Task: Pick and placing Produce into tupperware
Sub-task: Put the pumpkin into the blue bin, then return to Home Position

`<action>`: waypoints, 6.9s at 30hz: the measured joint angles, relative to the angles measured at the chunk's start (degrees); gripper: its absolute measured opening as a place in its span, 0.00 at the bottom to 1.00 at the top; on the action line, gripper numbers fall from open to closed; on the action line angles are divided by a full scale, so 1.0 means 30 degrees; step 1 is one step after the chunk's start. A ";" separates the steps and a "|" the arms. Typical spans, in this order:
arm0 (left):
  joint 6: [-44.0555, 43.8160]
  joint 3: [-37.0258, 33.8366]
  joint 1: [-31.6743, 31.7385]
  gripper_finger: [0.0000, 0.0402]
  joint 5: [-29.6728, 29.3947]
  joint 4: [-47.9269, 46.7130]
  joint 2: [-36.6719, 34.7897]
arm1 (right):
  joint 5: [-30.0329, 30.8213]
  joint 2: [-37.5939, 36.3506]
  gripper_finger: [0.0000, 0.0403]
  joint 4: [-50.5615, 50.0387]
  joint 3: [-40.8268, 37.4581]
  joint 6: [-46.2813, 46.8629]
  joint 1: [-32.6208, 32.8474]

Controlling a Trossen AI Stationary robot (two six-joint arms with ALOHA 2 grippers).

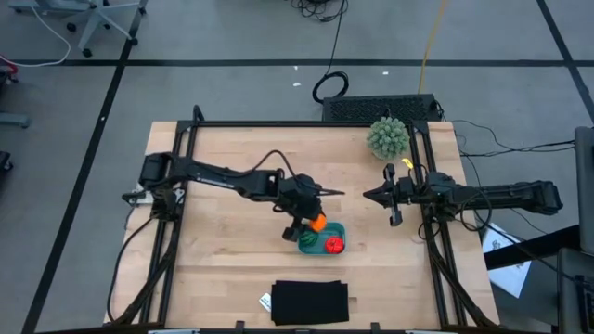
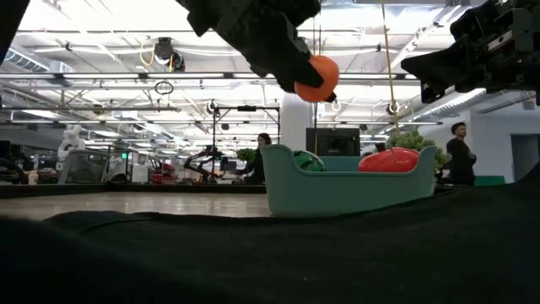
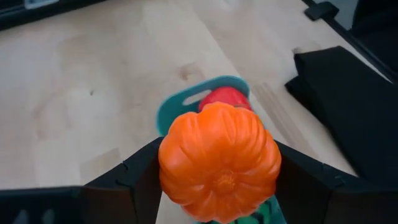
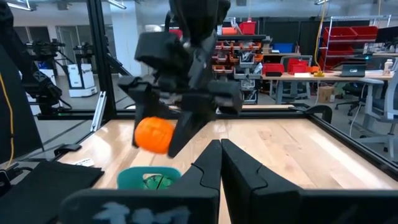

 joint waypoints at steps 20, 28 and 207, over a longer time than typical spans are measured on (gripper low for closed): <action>0.0274 0.0007 -0.1060 0.61 0.0670 0.2934 0.2266 | -0.0004 0.0146 0.00 0.0306 0.0000 -0.0015 -0.0007; 0.0411 0.0022 -0.1082 0.61 0.0670 0.3161 0.2705 | -0.0004 0.0211 0.00 0.0295 0.0000 -0.0019 -0.0003; 0.3818 1.1868 -0.3653 0.24 -0.6608 -1.3207 0.2987 | -0.0007 0.0539 0.00 0.0346 0.0000 -0.0186 0.0001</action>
